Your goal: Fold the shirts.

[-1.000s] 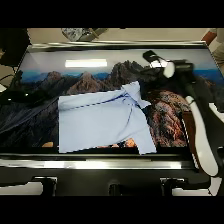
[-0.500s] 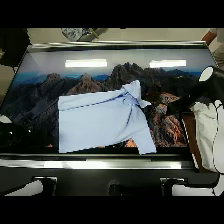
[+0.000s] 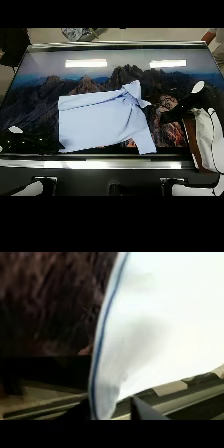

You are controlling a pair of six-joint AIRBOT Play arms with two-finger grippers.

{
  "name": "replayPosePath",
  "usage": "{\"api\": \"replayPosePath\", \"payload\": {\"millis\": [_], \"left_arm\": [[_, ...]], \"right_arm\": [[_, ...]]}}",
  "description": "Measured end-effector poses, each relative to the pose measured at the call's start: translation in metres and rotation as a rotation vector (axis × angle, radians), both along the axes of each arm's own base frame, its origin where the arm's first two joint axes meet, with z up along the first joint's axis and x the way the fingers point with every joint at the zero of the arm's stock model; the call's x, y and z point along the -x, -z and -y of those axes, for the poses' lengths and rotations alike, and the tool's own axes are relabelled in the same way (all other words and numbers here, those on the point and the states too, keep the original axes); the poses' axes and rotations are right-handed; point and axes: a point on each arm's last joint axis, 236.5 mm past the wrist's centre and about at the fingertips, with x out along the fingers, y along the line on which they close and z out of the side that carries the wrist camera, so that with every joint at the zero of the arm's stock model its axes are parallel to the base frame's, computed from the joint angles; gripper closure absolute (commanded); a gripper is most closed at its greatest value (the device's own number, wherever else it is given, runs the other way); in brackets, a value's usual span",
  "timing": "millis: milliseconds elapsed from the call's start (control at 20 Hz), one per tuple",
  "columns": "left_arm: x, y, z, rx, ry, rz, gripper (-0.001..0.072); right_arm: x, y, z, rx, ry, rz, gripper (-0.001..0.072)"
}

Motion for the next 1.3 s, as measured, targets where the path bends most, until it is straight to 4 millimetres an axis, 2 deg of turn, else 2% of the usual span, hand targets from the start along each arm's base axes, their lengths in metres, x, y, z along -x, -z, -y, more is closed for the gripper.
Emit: {"api": "replayPosePath", "payload": {"millis": [50, 100, 150, 400, 450, 500, 550, 600, 750, 800, 850, 900, 950, 1000, 1050, 1100, 1150, 1200, 1250, 1300], "left_arm": [[-0.003, 0.003, 0.000, -0.012, -0.005, 0.010, 0.0679], [-0.005, 0.004, 0.001, -0.017, -0.013, 0.016, 0.0679], [-0.006, 0.005, 0.002, -0.021, -0.020, 0.017, 0.0679], [-0.009, 0.007, 0.002, -0.033, -0.026, 0.030, 0.0679], [-0.009, 0.007, 0.002, -0.035, -0.024, 0.033, 0.0679], [-0.010, 0.007, 0.001, -0.038, -0.021, 0.037, 0.0680], [-0.012, 0.006, 0.000, -0.043, -0.015, 0.044, 0.0680], [-0.018, 0.005, -0.003, -0.055, -0.020, 0.063, 0.0680], [-0.053, -0.003, -0.026, -0.143, -0.018, 0.174, 0.0683], [-0.069, -0.014, -0.033, -0.163, -0.017, 0.223, 0.0683], [-0.090, -0.036, -0.036, -0.173, -0.013, 0.295, 0.0683], [-0.112, -0.062, -0.038, -0.186, -0.005, 0.375, 0.0683], [-0.142, -0.104, -0.043, -0.215, -0.008, 0.503, 0.0682], [-0.170, -0.154, -0.047, -0.254, -0.011, 0.652, 0.0682], [-0.192, -0.213, -0.048, -0.288, -0.017, 0.810, 0.0682], [-0.210, -0.281, -0.047, -0.327, -0.036, 0.991, 0.0682], [-0.216, -0.359, -0.046, -0.368, -0.062, 1.188, 0.0682], [-0.210, -0.428, -0.045, -0.412, -0.090, 1.355, 0.0682], [-0.192, -0.497, -0.042, -0.449, -0.134, 1.521, 0.0682], [-0.169, -0.549, -0.038, -0.474, -0.162, 1.648, 0.0682]], "right_arm": [[0.002, 0.005, -0.004, -0.011, 0.001, -0.006, 0.0144], [0.005, 0.011, -0.009, -0.017, 0.002, -0.012, 0.0132], [0.006, 0.015, -0.016, -0.030, 0.001, -0.013, 0.0082], [-0.003, 0.041, -0.059, -0.082, 0.006, 0.023, 0.0114], [-0.005, 0.046, -0.066, -0.093, 0.012, 0.024, 0.0145], [-0.006, 0.051, -0.075, -0.104, 0.014, 0.021, 0.0297], [-0.006, 0.056, -0.083, -0.113, 0.014, 0.014, 0.0610], [-0.007, 0.060, -0.088, -0.119, 0.014, 0.012, 0.0653], [-0.015, 0.057, -0.094, -0.124, 0.004, 0.046, 0.0655], [-0.024, 0.046, -0.095, -0.121, -0.018, 0.099, 0.0655], [-0.036, 0.030, -0.093, -0.110, -0.042, 0.166, 0.0655], [-0.051, 0.008, -0.087, -0.082, -0.064, 0.255, 0.0654], [-0.072, -0.027, -0.081, -0.050, -0.081, 0.379, 0.0654], [-0.092, -0.070, -0.079, -0.031, -0.083, 0.519, 0.0653], [-0.110, -0.124, -0.075, -0.007, -0.077, 0.682, 0.0653], [-0.125, -0.191, -0.070, 0.021, -0.057, 0.877, 0.0653], [-0.127, -0.267, -0.065, 0.041, -0.031, 1.083, 0.0653], [-0.116, -0.337, -0.062, 0.053, -0.007, 1.264, 0.0653], [-0.092, -0.407, -0.057, 0.065, 0.021, 1.445, 0.0653], [-0.059, -0.462, -0.052, 0.081, 0.040, 1.592, 0.0653]]}}
